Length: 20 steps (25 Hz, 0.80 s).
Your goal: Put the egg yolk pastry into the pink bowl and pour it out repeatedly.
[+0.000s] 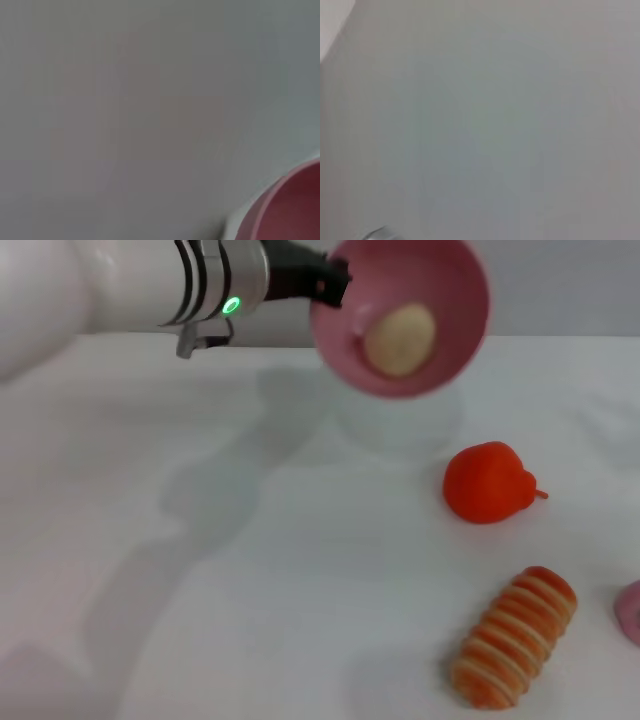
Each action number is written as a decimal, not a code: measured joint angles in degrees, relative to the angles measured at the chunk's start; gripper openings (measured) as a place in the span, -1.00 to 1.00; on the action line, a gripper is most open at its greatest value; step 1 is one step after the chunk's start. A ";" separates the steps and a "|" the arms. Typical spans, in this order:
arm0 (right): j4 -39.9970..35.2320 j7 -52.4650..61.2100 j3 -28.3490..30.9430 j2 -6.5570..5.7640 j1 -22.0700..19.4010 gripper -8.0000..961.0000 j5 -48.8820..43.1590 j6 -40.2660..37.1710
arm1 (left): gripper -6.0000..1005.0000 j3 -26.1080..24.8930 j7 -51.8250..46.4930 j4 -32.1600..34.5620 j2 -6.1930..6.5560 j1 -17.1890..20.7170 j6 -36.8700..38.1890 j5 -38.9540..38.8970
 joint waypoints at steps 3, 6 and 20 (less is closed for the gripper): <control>9.28 -6.69 1.20 0.05 -3.00 -0.08 7.62 -0.61 | -0.91 8.52 0.36 -0.30 -0.14 3.77 -16.98 -0.21; 17.19 -14.17 2.68 -0.01 -5.27 -0.08 13.73 -1.80 | -0.91 14.98 0.37 -1.60 -0.22 5.70 -28.44 -0.05; 23.70 -17.07 8.55 -0.18 -6.57 -0.09 19.56 -8.88 | -0.91 37.45 3.68 -13.20 -0.57 12.73 -77.30 -0.15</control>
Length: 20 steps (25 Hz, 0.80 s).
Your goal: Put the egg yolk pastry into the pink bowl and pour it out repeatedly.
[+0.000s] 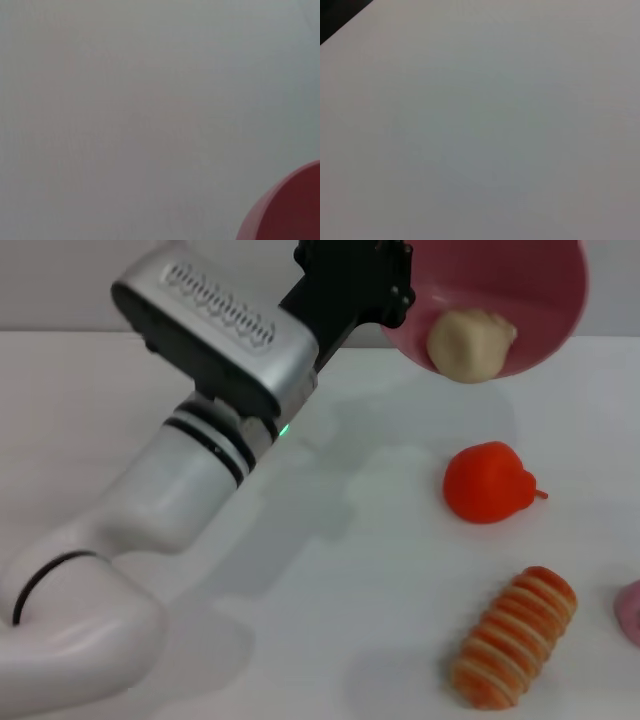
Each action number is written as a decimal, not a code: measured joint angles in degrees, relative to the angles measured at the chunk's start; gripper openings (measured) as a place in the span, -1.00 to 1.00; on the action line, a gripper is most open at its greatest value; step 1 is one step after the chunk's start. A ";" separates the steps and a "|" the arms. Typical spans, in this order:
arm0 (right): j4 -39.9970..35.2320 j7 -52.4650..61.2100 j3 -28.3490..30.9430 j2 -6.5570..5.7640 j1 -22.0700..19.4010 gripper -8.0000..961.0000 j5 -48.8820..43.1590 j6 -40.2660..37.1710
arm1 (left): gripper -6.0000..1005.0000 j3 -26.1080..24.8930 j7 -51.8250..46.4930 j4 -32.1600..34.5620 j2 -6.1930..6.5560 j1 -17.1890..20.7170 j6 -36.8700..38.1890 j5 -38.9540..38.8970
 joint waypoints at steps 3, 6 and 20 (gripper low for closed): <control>-0.31 0.47 -0.31 0.04 0.82 -0.09 0.02 -0.11 | -0.91 1.27 1.10 -0.27 0.00 1.12 -3.54 0.00; -0.26 0.79 -0.38 0.05 1.72 -0.09 -0.02 -0.62 | -0.91 2.87 1.46 -1.12 0.09 1.80 -8.58 0.20; 0.27 2.22 -0.25 0.16 2.93 -0.09 0.04 -1.36 | -0.91 7.28 7.80 -1.51 0.21 3.49 -20.05 0.40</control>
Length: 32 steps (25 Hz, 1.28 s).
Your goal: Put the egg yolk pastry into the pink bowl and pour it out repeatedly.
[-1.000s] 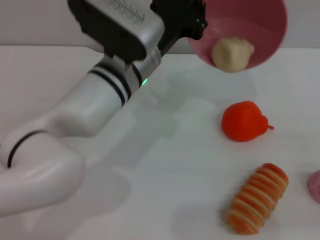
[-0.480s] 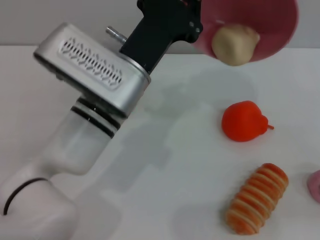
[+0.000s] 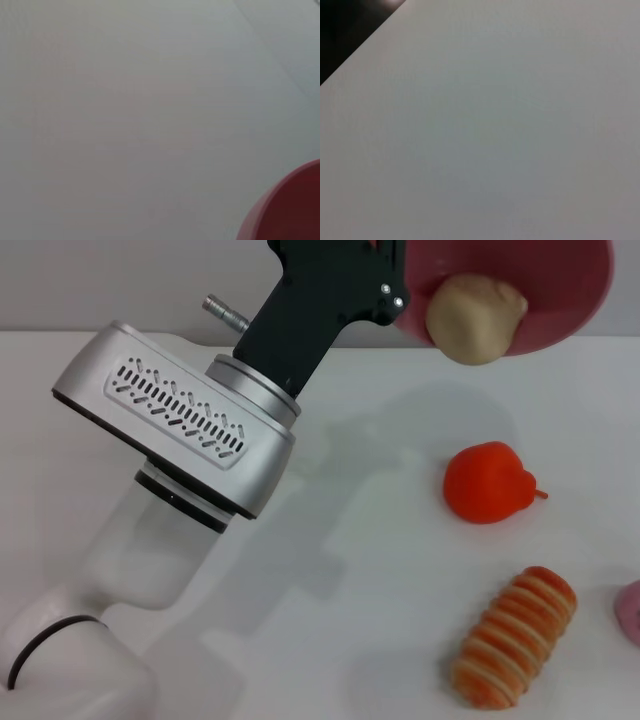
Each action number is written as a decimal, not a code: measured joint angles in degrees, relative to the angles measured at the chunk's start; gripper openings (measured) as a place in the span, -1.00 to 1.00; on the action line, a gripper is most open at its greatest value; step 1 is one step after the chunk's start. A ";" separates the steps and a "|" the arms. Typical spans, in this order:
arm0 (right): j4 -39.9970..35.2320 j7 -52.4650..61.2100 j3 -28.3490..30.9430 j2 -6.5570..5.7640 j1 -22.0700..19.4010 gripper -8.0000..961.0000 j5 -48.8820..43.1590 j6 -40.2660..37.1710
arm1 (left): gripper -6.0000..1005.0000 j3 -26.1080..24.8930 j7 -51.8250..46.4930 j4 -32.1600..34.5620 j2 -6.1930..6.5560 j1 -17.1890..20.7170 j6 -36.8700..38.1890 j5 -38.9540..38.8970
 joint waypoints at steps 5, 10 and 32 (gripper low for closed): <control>0.67 0.00 0.03 0.08 0.30 -0.09 0.03 -0.16 | -0.91 -0.08 1.27 -0.11 0.10 -0.20 -1.42 0.07; 1.60 0.00 0.09 0.06 0.88 -0.09 0.06 -0.29 | -0.91 0.01 3.13 -0.17 0.02 -0.20 -3.60 0.11; 1.74 -0.01 -0.08 -0.01 1.54 -0.09 0.07 -0.31 | -0.91 -0.49 17.09 -0.36 0.07 0.13 -2.94 0.01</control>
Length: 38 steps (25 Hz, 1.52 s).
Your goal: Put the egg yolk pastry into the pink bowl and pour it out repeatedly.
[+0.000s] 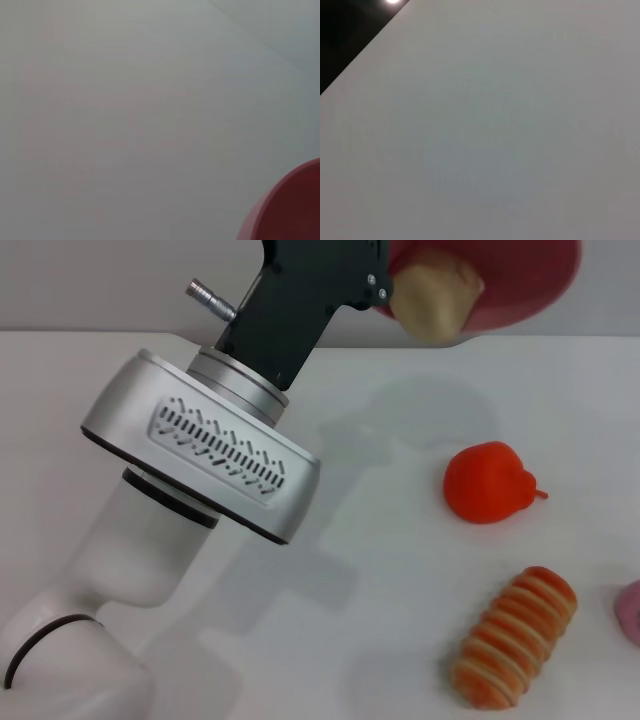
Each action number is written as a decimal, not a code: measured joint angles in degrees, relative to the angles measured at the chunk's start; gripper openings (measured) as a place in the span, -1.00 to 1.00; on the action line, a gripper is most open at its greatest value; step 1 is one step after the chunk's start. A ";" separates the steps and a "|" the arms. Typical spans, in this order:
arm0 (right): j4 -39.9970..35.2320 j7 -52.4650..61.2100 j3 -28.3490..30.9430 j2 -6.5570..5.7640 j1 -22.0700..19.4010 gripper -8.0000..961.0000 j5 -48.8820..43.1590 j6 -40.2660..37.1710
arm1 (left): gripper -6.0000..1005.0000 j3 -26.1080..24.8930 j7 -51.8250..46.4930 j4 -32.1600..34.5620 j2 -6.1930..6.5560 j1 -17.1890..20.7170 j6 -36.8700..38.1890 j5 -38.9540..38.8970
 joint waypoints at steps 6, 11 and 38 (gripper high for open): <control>0.00 0.15 0.03 0.00 0.05 -0.09 0.00 -0.04 | -0.91 -0.10 5.81 0.02 -0.10 0.39 -0.05 -0.39; 0.00 0.45 0.19 0.00 0.15 -0.09 0.00 -0.08 | -0.91 -0.19 10.68 0.06 -0.23 0.95 -0.11 -0.51; 0.00 0.70 0.55 -0.05 1.69 -0.09 -0.01 0.45 | -0.91 -0.75 16.32 0.71 -0.20 3.63 -12.38 -2.65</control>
